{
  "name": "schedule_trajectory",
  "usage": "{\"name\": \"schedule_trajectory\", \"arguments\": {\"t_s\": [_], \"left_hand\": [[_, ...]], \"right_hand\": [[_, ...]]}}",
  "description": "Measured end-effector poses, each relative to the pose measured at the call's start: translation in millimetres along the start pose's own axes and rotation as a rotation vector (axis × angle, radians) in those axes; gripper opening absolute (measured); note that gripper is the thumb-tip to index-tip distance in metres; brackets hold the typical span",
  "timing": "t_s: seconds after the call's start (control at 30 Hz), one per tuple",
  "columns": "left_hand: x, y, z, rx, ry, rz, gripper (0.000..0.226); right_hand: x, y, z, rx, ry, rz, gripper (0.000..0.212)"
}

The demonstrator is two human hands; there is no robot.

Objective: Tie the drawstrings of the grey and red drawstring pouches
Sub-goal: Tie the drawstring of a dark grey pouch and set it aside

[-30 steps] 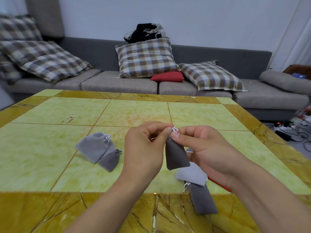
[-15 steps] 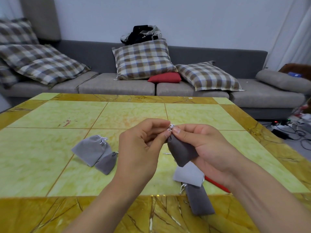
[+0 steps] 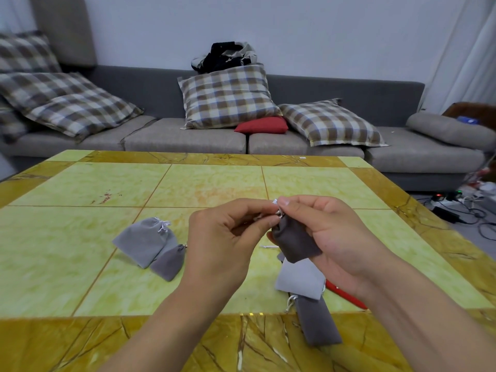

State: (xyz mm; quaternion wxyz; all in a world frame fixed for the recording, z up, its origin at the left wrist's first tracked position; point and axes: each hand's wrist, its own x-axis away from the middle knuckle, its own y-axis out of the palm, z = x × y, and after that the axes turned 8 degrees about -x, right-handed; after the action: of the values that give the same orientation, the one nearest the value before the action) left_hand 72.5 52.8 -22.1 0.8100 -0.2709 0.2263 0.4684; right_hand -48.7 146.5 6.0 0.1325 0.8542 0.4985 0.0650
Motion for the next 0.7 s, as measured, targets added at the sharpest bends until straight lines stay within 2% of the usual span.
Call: {"name": "schedule_trajectory", "arguments": {"t_s": [0.23, 0.37, 0.6, 0.7], "left_hand": [[0.5, 2.2, 1.6, -0.188, 0.114, 0.108, 0.015], [1.5, 2.6, 2.3, -0.183, 0.134, 0.110, 0.013], [0.9, 1.6, 4.1, -0.184, 0.133, 0.128, 0.014], [1.4, 2.2, 4.7, -0.181, 0.132, 0.116, 0.014]], "right_hand": [[0.7, 2.5, 2.1, -0.062, -0.010, 0.057, 0.024], [1.9, 3.9, 1.9, -0.085, -0.061, 0.077, 0.020], [3.0, 8.7, 3.4, 0.136, -0.249, 0.113, 0.009], [2.4, 9.0, 4.8, 0.215, -0.321, 0.107, 0.011]]}}
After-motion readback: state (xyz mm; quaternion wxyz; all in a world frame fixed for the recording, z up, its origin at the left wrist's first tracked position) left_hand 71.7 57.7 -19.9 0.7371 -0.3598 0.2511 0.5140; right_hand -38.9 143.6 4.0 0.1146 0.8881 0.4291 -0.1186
